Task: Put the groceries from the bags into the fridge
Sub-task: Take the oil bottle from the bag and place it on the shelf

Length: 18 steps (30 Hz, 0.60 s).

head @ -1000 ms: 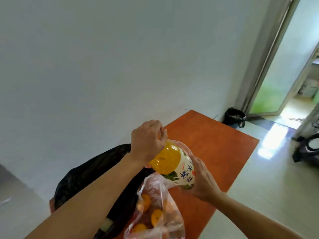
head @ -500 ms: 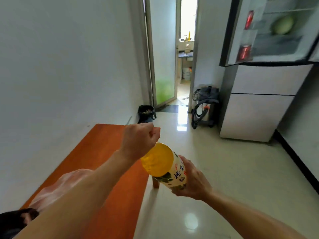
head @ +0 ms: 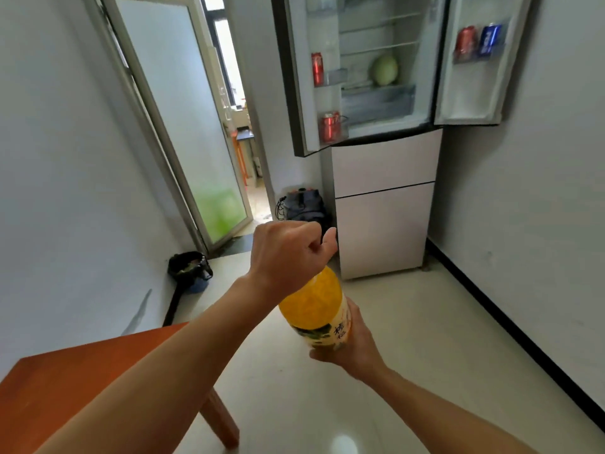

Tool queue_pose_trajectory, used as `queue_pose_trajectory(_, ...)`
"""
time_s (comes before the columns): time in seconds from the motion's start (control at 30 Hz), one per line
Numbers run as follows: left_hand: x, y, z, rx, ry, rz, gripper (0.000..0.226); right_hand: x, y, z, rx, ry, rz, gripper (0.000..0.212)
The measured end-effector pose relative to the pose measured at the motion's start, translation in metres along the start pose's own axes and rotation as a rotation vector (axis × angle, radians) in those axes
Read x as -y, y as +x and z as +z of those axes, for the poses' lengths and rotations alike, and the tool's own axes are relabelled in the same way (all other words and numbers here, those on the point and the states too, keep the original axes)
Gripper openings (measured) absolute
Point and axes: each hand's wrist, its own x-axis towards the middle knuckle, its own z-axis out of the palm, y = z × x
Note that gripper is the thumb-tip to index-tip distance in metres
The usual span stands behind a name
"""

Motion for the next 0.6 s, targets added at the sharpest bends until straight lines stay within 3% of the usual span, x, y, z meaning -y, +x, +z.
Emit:
queue_pose_trajectory(0.1,0.029,0.016,0.035,0.134,0.07,0.069,0.036,-0.019,0.042,-0.018,-0.064,-0.048,0.018,0.104)
queue_pose_trajectory(0.27,0.115,0.026,0.096,0.356,0.162,0.152,0.039,-0.05,0.126,-0.058,-0.17,-0.362,-0.045,0.106)
queue_pose_trajectory(0.4,0.175,0.042,0.159,0.341,0.156,0.084,0.043,-0.069,0.202,-0.085,-0.209,-0.588,-0.067,0.106)
queue_pose_trajectory(0.6,0.231,0.104,0.26,0.311,0.097,0.076,0.053,-0.088,0.284,-0.126,-0.264,-0.688,0.01,0.109)
